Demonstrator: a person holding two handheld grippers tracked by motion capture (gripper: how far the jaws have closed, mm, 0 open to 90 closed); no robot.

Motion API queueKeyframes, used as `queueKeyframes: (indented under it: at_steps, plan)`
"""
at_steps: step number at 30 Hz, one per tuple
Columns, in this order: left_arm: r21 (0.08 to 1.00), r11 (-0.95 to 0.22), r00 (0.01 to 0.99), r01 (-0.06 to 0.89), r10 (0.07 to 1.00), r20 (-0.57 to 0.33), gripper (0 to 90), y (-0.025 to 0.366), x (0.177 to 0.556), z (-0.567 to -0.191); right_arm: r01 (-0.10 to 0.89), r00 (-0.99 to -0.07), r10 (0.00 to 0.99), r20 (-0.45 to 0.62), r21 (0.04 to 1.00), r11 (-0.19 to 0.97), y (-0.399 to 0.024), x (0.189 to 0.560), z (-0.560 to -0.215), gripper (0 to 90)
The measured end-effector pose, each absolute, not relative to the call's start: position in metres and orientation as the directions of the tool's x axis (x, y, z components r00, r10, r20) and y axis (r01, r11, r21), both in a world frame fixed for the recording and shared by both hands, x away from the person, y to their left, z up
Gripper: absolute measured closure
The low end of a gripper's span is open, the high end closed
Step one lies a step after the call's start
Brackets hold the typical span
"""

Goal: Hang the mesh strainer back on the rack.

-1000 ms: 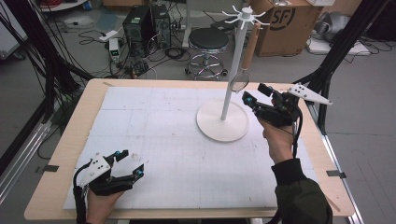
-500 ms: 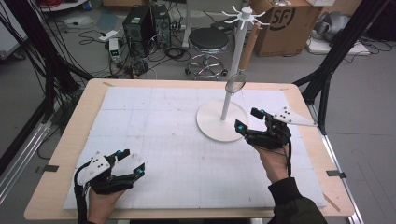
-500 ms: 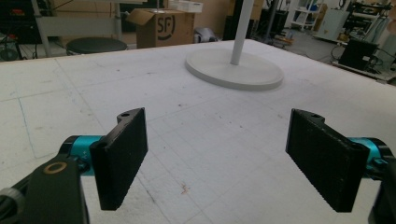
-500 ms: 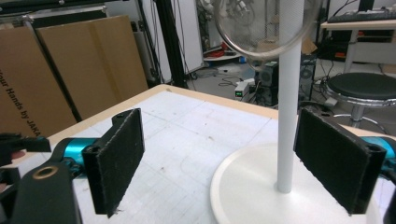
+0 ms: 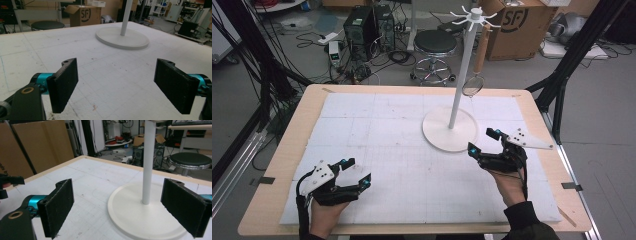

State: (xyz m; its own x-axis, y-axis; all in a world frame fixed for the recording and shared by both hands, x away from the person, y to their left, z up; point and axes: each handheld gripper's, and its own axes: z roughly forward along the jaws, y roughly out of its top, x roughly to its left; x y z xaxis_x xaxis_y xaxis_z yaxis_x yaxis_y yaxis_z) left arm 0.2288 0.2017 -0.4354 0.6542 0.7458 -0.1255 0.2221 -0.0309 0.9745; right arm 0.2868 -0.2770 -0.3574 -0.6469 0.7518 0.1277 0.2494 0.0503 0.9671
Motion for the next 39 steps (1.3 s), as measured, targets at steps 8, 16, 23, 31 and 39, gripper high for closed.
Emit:
queueKeyframes:
  at_steps: [8, 16, 23, 31, 39]
  plan:
    - [0.975, -0.022, 0.662, 0.22, 0.738, -0.132, 19.5, 0.199, 0.23, -0.435, 0.28, -0.642, 0.751, 0.153, 0.959, 0.044, -0.284, 0.277, -0.375, 10.5]
    - [0.976, -0.033, 0.666, 0.214, 0.736, -0.121, 19.5, 0.196, 0.228, -0.434, 0.3, -0.643, 0.748, 0.166, 0.953, 0.047, -0.288, 0.269, -0.391, 10.5]
    - [0.974, -0.045, 0.671, 0.224, 0.731, -0.121, 17.6, 0.194, 0.226, -0.434, 0.3, -0.642, 0.747, 0.171, 0.953, 0.04, -0.292, 0.261, -0.396, 10.5]
    - [0.972, -0.041, 0.679, 0.232, 0.722, -0.132, 17.1, 0.192, 0.227, -0.435, 0.314, -0.637, 0.747, 0.189, 0.949, 0.027, -0.3, 0.252, -0.407, 10.5]
    - [0.972, -0.043, 0.675, 0.23, 0.727, -0.127, 16.6, 0.191, 0.226, -0.435, 0.319, -0.635, 0.743, 0.21, 0.948, 0.005, -0.312, 0.242, -0.417, 10.5]
